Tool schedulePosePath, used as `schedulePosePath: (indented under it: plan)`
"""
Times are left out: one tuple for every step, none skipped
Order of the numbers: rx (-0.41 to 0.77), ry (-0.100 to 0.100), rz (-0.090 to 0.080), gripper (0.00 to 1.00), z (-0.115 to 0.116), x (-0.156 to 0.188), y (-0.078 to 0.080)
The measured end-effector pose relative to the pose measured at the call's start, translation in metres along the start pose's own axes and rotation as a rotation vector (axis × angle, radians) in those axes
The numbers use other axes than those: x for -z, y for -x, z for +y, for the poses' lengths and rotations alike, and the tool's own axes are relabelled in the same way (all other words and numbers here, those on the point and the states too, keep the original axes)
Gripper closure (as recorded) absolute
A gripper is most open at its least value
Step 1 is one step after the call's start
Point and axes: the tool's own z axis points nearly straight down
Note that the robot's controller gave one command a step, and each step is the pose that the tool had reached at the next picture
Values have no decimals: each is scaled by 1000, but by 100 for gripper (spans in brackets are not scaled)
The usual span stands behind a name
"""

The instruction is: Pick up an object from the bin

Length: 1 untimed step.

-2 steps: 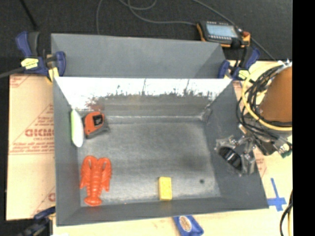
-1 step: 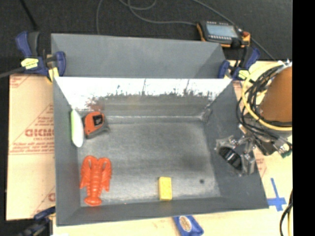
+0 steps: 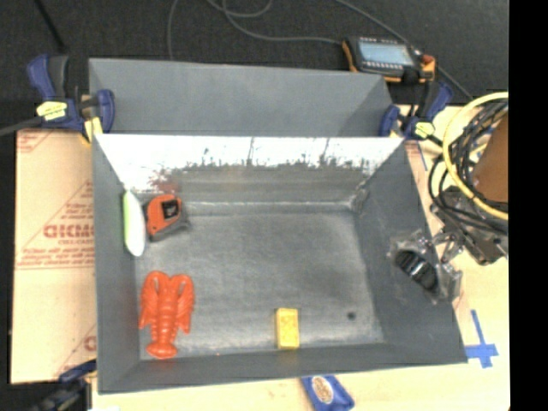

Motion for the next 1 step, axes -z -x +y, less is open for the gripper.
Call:
schedulePosePath:
  plan:
    - [119,-3,-2,100,7,-177,35]
